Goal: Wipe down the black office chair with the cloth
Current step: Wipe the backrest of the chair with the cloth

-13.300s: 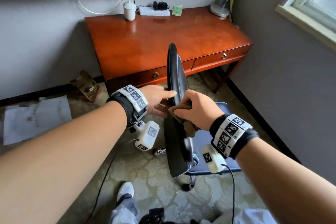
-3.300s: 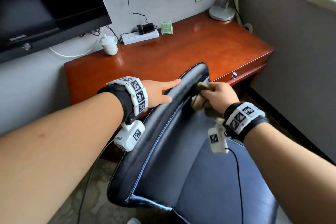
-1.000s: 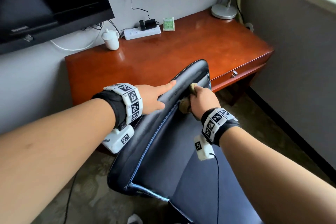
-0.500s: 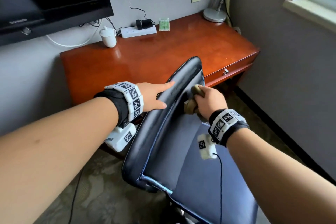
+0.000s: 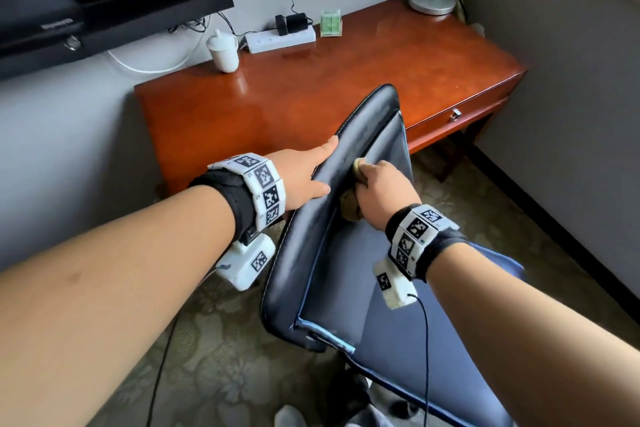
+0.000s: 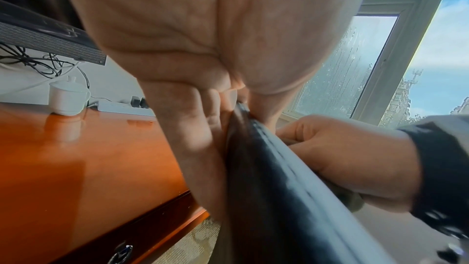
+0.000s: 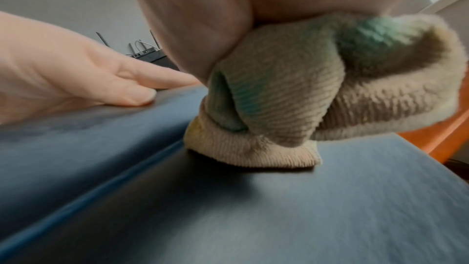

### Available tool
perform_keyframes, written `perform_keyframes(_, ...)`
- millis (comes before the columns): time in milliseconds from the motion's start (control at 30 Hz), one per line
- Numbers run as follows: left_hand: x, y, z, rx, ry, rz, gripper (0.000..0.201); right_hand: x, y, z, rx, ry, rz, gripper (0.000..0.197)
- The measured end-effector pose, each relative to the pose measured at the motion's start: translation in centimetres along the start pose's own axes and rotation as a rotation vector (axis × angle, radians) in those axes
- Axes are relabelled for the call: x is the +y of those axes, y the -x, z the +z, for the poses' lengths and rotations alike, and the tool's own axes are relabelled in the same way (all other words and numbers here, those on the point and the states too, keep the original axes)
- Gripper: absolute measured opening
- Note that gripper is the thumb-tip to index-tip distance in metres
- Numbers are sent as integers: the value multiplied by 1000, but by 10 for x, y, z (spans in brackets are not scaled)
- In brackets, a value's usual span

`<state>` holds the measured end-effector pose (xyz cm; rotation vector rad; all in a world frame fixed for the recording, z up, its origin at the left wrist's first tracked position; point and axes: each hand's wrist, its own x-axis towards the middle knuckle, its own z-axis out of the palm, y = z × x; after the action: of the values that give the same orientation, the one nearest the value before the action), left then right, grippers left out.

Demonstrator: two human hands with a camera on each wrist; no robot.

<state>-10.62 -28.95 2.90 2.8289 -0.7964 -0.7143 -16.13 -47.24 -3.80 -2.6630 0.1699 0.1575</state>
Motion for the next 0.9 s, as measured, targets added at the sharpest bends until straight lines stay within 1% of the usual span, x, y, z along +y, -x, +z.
perform_keyframes(100, -1, -5, 1, 12, 7, 3, 89, -3, 19, 7, -12, -29, -17, 26)
perform_keyframes(200, -1, -10, 1, 26, 11, 5, 88, -9, 39, 9, -57, -70, -73, 29)
perform_keyframes(233, -1, -11, 0, 27, 20, 4, 88, -9, 44, 7, -75, -67, -98, 27)
perform_keyframes(300, 0, -12, -1, 33, 53, -12, 87, -7, 48, -5, -84, -101, -125, 16)
perform_keyframes(333, 1, -12, -1, 47, 79, -12, 86, -3, 48, -13, -77, -170, -103, 14)
perform_keyframes(367, 3, -10, -2, 70, 104, -12, 84, 2, 48, -20, -49, -246, -60, 15)
perform_keyframes(433, 8, -3, -1, 123, 122, -12, 80, 12, 48, -32, 53, -311, 46, 25)
perform_keyframes(500, 11, 6, 2, 135, 96, 6, 76, 18, 45, -37, 114, -329, 99, 34)
perform_keyframes(567, 12, 14, 4, 98, 67, 18, 76, 22, 34, -38, 143, -249, 81, 37)
perform_keyframes(633, 12, 19, 6, 79, 70, 4, 74, 19, 19, -37, 151, -165, 54, 36)
perform_keyframes(733, 9, 15, 6, 80, 60, -23, 72, 8, 5, -25, 88, -64, 1, 21)
perform_keyframes(767, 7, 14, 6, 82, 49, -28, 72, 4, 5, -17, 72, -42, -4, 19)
perform_keyframes(900, 2, 7, 7, 82, 32, -30, 72, -1, 16, 6, 62, -32, -1, 23)
